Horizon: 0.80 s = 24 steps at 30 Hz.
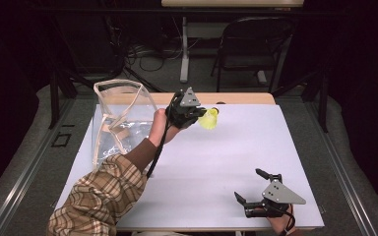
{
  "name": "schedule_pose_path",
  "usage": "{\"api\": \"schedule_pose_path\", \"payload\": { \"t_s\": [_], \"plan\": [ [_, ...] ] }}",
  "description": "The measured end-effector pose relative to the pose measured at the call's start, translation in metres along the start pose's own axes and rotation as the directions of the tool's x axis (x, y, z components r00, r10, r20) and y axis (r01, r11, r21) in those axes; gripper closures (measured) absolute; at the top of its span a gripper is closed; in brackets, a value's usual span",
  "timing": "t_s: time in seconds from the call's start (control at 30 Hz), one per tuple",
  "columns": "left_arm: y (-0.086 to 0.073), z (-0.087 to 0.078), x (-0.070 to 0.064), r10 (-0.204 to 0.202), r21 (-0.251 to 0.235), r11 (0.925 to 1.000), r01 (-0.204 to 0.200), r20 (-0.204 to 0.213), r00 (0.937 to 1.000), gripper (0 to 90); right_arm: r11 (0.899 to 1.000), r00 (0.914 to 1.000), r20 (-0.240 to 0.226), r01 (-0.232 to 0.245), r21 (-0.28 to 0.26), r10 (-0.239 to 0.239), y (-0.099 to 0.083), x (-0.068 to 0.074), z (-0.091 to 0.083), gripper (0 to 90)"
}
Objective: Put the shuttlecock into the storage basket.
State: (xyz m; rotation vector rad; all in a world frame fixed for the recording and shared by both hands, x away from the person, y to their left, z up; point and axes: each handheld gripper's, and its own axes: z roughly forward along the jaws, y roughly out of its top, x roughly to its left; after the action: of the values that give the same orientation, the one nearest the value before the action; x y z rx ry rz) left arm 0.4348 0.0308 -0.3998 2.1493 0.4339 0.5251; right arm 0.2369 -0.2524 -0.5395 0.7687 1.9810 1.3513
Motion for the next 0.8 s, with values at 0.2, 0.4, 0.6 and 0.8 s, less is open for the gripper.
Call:
{"api": "schedule_pose_path", "payload": {
  "t_s": [0.2,0.4,0.6,0.8],
  "plan": [
    [0.005,-0.002,0.003,-0.005,-0.004,1.0,0.005,0.001,1.0,88.8,1.0,1.0,0.001,-0.001,0.002,0.001,0.0,0.0,-0.001,0.4],
    [0.009,-0.004,0.005,-0.003,-0.013,0.9999,0.003,0.001,1.0,88.8,1.0,1.0,0.001,-0.002,0.002,0.002,0.0,0.0,-0.001,0.5],
    [0.013,-0.005,0.009,-0.001,-0.014,0.9999,0.001,-0.002,1.0,88.9,1.0,1.0,0.003,0.0,0.0,0.0,0.0,0.0,-0.001,0.5],
    [0.016,-0.008,0.012,-0.005,-0.02,0.9998,0.005,-0.01,0.9999,88.9,1.0,1.0,0.003,-0.001,0.001,0.001,0.0,-0.001,-0.001,0.5]
  ]
}}
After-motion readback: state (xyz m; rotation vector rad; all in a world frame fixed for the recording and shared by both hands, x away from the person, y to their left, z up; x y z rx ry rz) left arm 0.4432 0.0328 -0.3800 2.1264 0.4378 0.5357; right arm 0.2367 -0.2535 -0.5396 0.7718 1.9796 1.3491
